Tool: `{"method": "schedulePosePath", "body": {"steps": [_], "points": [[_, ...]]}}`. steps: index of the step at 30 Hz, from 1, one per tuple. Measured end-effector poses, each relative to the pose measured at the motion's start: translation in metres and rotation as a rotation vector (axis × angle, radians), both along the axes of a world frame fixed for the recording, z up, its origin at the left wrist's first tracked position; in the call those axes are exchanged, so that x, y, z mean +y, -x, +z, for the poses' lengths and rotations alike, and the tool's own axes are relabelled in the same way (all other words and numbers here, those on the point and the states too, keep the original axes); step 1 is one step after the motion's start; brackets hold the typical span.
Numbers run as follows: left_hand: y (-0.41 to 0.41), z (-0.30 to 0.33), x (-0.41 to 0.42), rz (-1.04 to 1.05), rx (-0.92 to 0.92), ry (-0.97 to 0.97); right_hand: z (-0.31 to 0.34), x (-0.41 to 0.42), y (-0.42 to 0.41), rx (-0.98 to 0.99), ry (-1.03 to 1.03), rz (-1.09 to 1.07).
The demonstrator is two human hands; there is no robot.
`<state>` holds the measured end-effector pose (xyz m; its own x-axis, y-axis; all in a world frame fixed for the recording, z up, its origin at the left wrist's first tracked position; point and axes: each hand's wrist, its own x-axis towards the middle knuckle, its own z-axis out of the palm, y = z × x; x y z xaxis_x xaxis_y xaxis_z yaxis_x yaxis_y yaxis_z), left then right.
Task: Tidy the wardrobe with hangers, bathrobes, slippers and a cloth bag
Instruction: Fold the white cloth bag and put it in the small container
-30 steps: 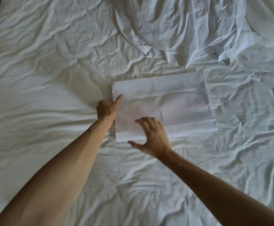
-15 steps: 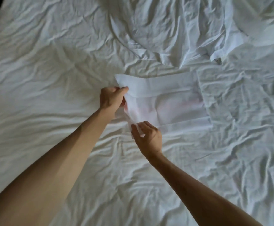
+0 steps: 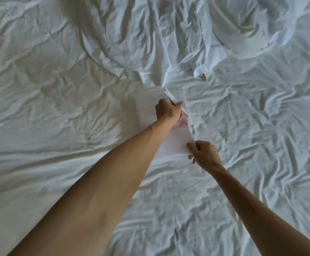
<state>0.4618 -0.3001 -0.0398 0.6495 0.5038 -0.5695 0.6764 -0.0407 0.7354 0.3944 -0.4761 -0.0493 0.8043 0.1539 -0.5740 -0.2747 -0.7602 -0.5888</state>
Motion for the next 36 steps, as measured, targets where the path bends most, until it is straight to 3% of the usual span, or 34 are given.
{"method": "schedulePosePath", "body": {"steps": [3, 5, 7, 9, 11, 14, 19, 24, 27, 29, 33, 36], "points": [[0.001, -0.018, -0.002, -0.107, 0.028, -0.055, -0.009, -0.003, -0.004, -0.045, 0.157, 0.054], [0.008, -0.018, 0.009, -0.168, -0.031, -0.196, -0.01, -0.001, -0.009, -0.171, 0.286, 0.005], [0.016, -0.011, 0.033, -0.122, -0.134, -0.406, -0.005, 0.003, -0.022, -0.316, 0.274, -0.072], [0.026, -0.007, 0.066, -0.007, -0.117, -0.474, -0.003, 0.01, -0.044, -0.341, 0.175, -0.119], [0.038, -0.011, 0.097, 0.019, 0.07, -0.427, -0.004, 0.021, -0.074, -0.226, 0.053, -0.16], [0.053, -0.018, 0.116, 0.013, 0.254, -0.19, -0.006, 0.045, -0.111, -0.074, -0.049, -0.12], [0.051, -0.033, 0.108, 0.141, 0.186, 0.186, -0.019, 0.08, -0.138, 0.126, -0.188, -0.116], [0.056, -0.035, 0.108, 0.193, 0.014, 0.186, -0.025, 0.084, -0.142, 0.013, -0.297, -0.086], [0.066, -0.018, 0.112, 0.102, -0.143, 0.072, -0.014, 0.072, -0.135, -0.144, -0.415, -0.037], [0.078, -0.006, 0.117, -0.002, -0.199, -0.032, -0.002, 0.057, -0.124, -0.281, -0.389, 0.054], [0.121, 0.02, 0.112, -0.422, -0.399, -0.446, 0.018, 0.021, -0.09, -0.721, -0.287, 0.411], [0.159, 0.02, 0.098, -0.663, -0.501, -0.656, 0.01, -0.01, -0.062, -0.838, -0.255, 0.661]]}}
